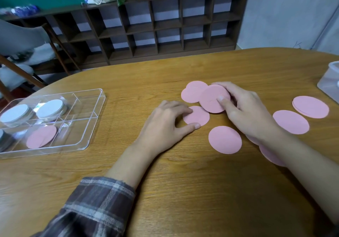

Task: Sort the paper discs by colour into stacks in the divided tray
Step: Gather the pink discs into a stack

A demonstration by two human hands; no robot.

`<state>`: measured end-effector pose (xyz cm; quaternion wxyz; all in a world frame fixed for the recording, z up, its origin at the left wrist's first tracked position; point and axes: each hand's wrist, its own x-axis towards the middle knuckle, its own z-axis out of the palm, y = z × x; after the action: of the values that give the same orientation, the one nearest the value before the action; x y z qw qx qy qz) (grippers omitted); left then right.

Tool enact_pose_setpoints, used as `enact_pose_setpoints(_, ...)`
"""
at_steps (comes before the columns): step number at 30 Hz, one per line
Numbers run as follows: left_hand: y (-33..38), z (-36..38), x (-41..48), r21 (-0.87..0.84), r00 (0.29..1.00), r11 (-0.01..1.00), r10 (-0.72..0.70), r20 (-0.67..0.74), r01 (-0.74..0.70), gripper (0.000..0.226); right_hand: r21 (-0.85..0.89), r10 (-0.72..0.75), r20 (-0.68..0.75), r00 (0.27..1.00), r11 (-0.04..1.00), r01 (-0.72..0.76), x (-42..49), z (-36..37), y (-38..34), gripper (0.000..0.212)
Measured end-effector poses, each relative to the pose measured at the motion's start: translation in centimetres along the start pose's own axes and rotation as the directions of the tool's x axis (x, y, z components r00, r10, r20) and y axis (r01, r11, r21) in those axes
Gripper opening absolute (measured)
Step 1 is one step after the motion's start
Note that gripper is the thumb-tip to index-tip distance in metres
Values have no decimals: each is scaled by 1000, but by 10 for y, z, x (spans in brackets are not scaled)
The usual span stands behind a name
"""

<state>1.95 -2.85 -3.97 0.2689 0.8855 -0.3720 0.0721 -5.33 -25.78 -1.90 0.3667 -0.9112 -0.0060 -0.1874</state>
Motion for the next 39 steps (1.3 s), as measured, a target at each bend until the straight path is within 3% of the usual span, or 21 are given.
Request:
enact_pose_setpoints(8,2,-4,1,46,998,997,62,25,-63,43,-24,-2,-41,999,1000,1,1,-1,1,35)
enact_pose_setpoints(17,7,-2,6,20,970,990,143,-196,-142,19,52,-27,22,999,998,26,0,0,-6,37)
enact_pose_setpoints(24,12,-1,9,-48,943,995,72,-326,-93,13,46,-66,106,992,997,61,0,7,-10,35)
enact_pose_setpoints(27,15,2,12,-144,924,989,-28,-381,-30,15,52,-48,120,992,998,42,0,10,-13,35)
enact_pose_setpoints(32,20,8,20,-323,923,946,-135,-359,13,20,-19,-54,101,993,998,57,2,13,-8,40)
enact_pose_setpoints(36,13,14,24,-181,947,984,-66,-316,8,20,-30,4,34,999,1000,-3,7,7,0,35)
enact_pose_setpoints(39,-1,17,29,-66,979,998,-31,-203,18,38,-36,101,-41,994,994,-103,10,-1,9,35)
